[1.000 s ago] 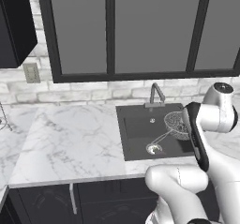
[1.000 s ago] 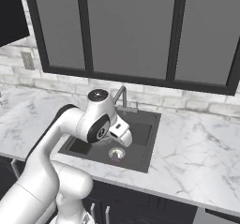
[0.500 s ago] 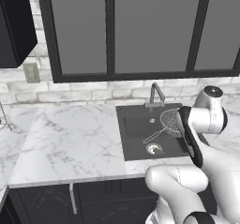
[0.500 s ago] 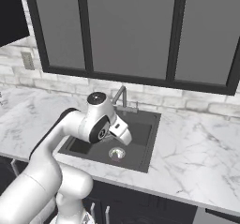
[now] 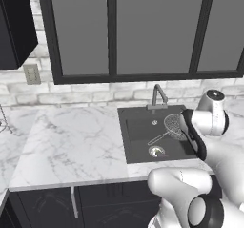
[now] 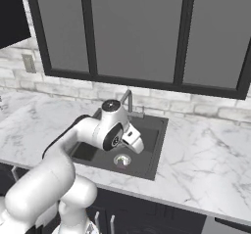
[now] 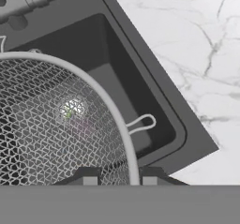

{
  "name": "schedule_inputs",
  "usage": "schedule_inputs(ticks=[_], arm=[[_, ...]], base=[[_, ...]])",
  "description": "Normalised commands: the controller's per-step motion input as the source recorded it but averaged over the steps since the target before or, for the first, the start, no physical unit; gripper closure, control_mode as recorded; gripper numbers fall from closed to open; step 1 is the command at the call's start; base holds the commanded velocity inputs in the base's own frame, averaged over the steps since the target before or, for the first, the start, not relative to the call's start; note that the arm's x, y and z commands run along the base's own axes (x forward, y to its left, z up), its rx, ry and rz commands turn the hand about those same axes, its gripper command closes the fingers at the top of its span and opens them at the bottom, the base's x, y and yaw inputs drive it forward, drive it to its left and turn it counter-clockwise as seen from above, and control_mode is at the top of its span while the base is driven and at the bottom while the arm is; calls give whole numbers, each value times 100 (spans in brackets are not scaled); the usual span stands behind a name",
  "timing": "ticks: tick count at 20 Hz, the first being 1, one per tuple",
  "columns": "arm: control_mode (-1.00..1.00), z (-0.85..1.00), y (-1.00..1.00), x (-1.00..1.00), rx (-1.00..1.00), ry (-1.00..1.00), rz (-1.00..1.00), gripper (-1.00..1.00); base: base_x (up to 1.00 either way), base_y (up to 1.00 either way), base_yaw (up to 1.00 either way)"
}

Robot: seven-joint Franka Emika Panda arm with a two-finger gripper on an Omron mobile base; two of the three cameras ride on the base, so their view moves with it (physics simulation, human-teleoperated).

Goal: Pick the colander and strainer and place them in the sink. Then turn on the water.

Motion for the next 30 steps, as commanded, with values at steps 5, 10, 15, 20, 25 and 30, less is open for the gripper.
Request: schedule_inputs(ticks=[5, 10, 15, 20, 25, 30], arm=[[-100, -29, 2, 24, 0, 0, -1, 100], [-100, -31, 2, 22, 0, 0, -2, 100], [-100, -26, -1, 18, 0, 0, -2, 100], [-100, -23, -1, 14, 0, 0, -2, 100], [-100, -20, -2, 16, 0, 0, -1, 100], [-100, -18, 0, 20, -2, 0, -1, 100]], base=[[0, 0, 0], [0, 0, 0], [0, 0, 0], [0, 0, 0], [0, 0, 0], [0, 0, 0]])
